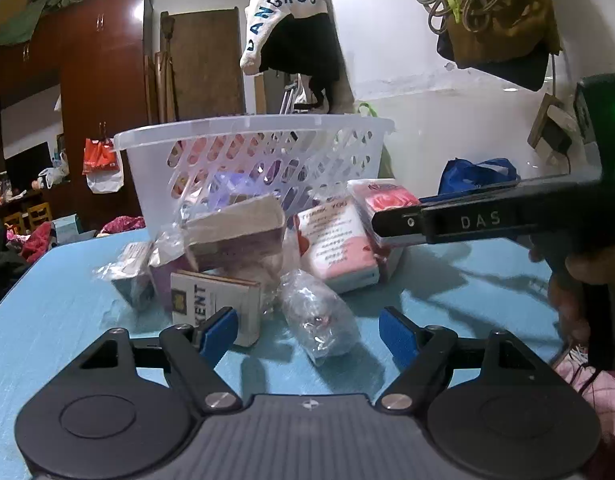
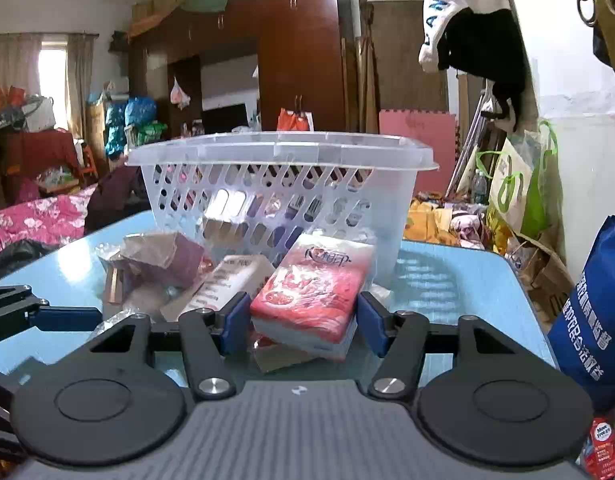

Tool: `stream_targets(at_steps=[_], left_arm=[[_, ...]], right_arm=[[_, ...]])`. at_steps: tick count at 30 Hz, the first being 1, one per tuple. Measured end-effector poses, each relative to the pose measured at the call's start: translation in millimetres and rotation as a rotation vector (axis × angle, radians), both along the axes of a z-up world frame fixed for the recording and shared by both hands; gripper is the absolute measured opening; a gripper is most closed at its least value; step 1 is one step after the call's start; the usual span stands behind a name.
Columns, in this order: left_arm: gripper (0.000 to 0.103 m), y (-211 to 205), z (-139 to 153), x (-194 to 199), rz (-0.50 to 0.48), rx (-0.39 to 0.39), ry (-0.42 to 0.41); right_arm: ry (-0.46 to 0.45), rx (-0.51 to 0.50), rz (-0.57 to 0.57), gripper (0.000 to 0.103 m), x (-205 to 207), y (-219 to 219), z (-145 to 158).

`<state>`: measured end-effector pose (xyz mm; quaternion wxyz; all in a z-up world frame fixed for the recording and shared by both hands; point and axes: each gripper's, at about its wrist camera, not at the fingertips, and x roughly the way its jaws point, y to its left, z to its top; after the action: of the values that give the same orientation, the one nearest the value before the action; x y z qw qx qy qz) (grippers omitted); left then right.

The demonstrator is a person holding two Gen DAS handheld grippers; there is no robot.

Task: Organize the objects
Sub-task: 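Grasp a clear plastic packet with the left gripper while the right gripper grasps the red tissue pack, then carry both items over the white basket and open both grippers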

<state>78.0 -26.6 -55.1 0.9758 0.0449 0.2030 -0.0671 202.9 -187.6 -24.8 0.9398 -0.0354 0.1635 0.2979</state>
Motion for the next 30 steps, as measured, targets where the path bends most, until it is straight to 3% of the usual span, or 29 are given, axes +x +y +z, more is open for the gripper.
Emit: stream_targets(at_steps=[2,4,5,10,13,22,27,30], left_arm=[[0.07,-2,0,1,0.011,-0.001,-0.01],[0.047,-5,-1,2,0.008,0.009,0.0],[0.044,-6,-2,2,0.001,0.01,0.005],[0.044,-13,-7,5,0.001,0.048,0.02],[0.039,-11,-8,4,-0.006,0.023,0.012],[0.039,16,14,-21,-0.02,-0.052,-0.114],[0.039,39,35,-18,-0.028,-0.122,-0.145],[0.039,52,66,-5,-0.024,-0.147,-0.173]], right_arm=[[-0.024,0.014,-0.007,0.061,-4,-2,1],[-0.037,0.022,-0.012,0.061,-7,-3,2],[-0.037,0.027,-0.01,0.061,-6,-4,3],[-0.032,0.047,0.0,0.061,-4,-6,4],[-0.037,0.054,0.004,0.061,-5,-5,4],[-0.021,0.122,0.054,0.061,-15,-18,9],[-0.094,0.153,0.051,0.061,-34,-26,34],[-0.137,0.158,0.065,0.061,-32,-23,62]])
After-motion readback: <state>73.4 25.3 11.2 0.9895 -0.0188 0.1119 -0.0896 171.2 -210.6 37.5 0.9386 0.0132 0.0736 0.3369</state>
